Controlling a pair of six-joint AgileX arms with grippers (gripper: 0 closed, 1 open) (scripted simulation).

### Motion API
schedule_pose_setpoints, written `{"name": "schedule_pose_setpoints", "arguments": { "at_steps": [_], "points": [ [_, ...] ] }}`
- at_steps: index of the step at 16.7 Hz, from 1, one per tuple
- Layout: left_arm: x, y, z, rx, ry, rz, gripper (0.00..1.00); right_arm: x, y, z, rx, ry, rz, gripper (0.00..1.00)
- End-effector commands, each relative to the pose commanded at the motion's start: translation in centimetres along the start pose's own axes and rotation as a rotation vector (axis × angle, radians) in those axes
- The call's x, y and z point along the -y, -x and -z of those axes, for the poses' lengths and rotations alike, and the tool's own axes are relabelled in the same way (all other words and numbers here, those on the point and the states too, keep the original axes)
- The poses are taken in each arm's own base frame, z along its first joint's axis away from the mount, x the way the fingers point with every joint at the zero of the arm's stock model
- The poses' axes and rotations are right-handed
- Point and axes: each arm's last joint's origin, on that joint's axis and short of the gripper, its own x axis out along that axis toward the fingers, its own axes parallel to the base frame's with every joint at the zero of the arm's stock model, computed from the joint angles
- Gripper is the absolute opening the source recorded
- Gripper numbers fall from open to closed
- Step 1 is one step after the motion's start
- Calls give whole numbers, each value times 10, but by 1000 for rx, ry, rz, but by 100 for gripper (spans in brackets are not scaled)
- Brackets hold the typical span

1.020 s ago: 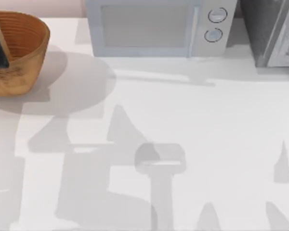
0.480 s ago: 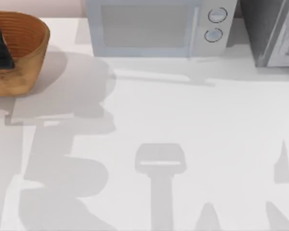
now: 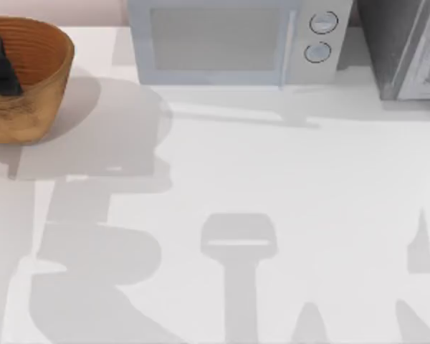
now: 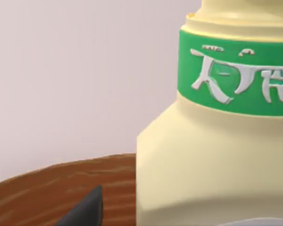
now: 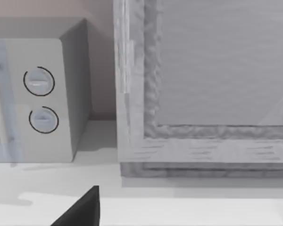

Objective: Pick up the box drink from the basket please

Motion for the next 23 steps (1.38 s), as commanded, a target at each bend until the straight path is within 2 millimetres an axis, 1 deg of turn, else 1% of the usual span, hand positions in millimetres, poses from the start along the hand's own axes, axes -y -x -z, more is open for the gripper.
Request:
{"name": "schedule_pose_setpoints", "arguments": {
  "at_steps": [5,7,12,23],
  "points": [
    [-1,-30,1,1,0,0,100,0,0,0,0,0,0,100],
    [-1,-38,1,1,0,0,100,0,0,0,0,0,0,100],
    [-1,-40,1,1,0,0,100,0,0,0,0,0,0,100],
    [-1,-40,1,1,0,0,17,0,0,0,0,0,0,100]
  ]
}}
